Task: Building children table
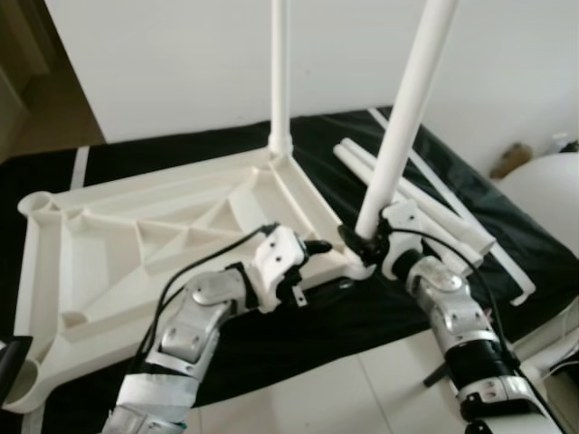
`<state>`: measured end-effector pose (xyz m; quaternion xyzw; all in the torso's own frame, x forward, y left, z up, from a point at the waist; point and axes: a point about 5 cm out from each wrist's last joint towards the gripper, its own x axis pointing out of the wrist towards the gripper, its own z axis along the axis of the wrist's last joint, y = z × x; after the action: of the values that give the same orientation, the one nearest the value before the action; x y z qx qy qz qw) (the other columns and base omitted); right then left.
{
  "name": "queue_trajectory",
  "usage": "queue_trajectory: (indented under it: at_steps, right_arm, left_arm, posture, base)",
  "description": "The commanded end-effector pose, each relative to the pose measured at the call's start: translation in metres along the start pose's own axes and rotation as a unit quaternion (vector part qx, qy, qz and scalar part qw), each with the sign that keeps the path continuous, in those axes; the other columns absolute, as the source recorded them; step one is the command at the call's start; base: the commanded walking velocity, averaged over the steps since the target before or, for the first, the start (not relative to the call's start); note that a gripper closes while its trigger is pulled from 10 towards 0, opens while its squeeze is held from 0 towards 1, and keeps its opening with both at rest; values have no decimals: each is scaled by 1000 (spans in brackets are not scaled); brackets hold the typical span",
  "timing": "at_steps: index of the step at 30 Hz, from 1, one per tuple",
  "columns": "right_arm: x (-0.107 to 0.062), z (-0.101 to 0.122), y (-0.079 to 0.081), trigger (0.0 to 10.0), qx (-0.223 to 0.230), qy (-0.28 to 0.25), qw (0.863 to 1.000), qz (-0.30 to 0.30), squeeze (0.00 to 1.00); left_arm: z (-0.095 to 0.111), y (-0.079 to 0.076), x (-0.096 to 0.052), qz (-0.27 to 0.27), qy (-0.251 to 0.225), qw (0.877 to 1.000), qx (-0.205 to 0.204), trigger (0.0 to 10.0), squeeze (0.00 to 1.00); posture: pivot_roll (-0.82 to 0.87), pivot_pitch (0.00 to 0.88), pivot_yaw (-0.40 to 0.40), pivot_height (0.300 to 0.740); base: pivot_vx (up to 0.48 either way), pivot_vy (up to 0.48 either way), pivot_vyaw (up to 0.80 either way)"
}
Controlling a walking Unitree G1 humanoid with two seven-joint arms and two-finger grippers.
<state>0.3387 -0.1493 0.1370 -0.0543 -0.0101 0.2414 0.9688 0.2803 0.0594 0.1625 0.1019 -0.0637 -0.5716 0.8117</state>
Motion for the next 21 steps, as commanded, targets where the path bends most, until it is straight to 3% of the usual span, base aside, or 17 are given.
queue_trajectory:
  at_steps: [1,6,7,13,15,19,21]
  right_arm:
    - [1,-3,4,0,-8,8,1000,13,0]
    - [-2,-10,4,0,-1,16,1000,9,0]
    - [-4,-12,2,10000,6,19,1000,-5,0]
    - [-6,-15,-2,10000,23,31,997,-63,0]
    - [-5,-16,-5,10000,44,40,991,-119,0]
    - [-5,-17,-4,10000,58,42,986,-150,0]
    - [-6,-17,3,10000,83,46,974,-206,0]
  left_arm:
    - [5,0,2,3,-5,1000,7,10000,0]
    - [6,-1,2,4,-6,1000,7,10000,0]
    - [6,-1,2,4,-6,1000,6,10000,0]
    - [5,0,3,3,-4,1000,7,10000,0]
    - [4,-1,3,4,-2,1000,6,10000,0]
    - [3,-1,3,4,0,1000,6,10000,0]
    - [2,1,2,7,3,1000,7,10000,0]
  posture:
    - [-58,14,0,740]
    - [-59,10,0,740]
    - [-60,7,0,740]
    - [-64,4,-1,740]
    - [-65,3,-2,740]
    - [-66,3,-2,740]
    - [-68,0,-5,740]
  base:
    - [0,0,0]
    - [0,0,0]
    - [0,0,0]
    - [0,0,0]
    - [0,0,0]
    - [0,0,0]
    - [0,0,0]
